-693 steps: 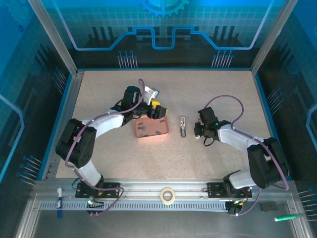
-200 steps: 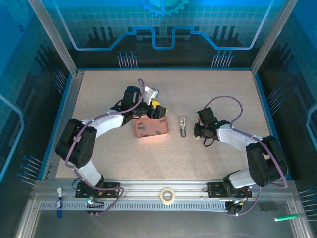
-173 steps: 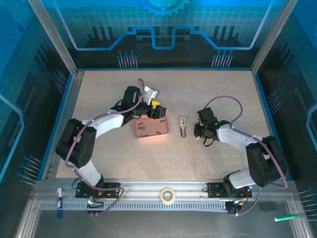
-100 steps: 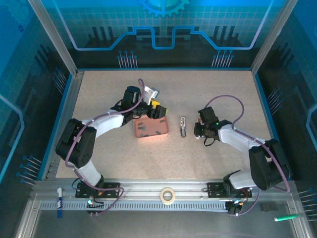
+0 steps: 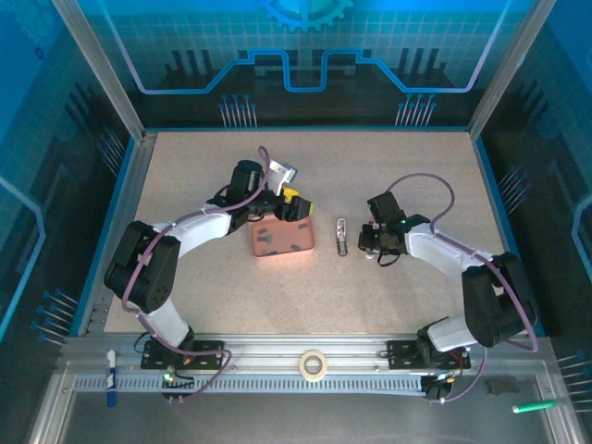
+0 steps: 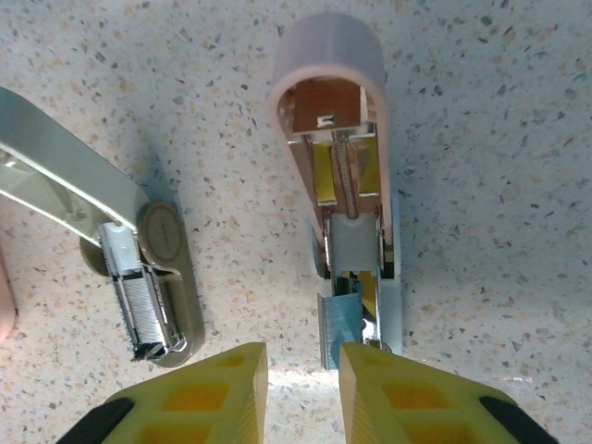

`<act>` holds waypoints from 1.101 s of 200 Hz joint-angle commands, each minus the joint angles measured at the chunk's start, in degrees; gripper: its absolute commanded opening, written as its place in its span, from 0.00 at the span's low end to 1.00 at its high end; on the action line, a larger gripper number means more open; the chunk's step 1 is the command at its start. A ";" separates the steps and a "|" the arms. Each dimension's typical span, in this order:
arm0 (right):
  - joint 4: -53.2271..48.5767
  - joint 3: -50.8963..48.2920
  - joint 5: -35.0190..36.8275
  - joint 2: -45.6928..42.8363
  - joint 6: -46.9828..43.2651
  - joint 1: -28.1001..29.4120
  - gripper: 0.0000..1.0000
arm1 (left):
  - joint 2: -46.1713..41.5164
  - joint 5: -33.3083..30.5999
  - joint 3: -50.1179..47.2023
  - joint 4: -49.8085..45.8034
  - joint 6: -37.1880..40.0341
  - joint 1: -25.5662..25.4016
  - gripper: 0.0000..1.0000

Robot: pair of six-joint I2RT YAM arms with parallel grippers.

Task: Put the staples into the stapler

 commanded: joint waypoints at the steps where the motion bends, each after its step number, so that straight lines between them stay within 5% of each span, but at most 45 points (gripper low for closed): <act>1: -2.18 2.30 -0.65 1.85 0.32 0.40 0.28 | 0.81 0.53 1.50 -0.68 -0.23 -0.40 0.82; 220: -5.77 6.70 3.79 11.60 -2.72 -0.05 0.27 | 1.71 0.79 1.56 -0.83 -0.08 -0.38 0.82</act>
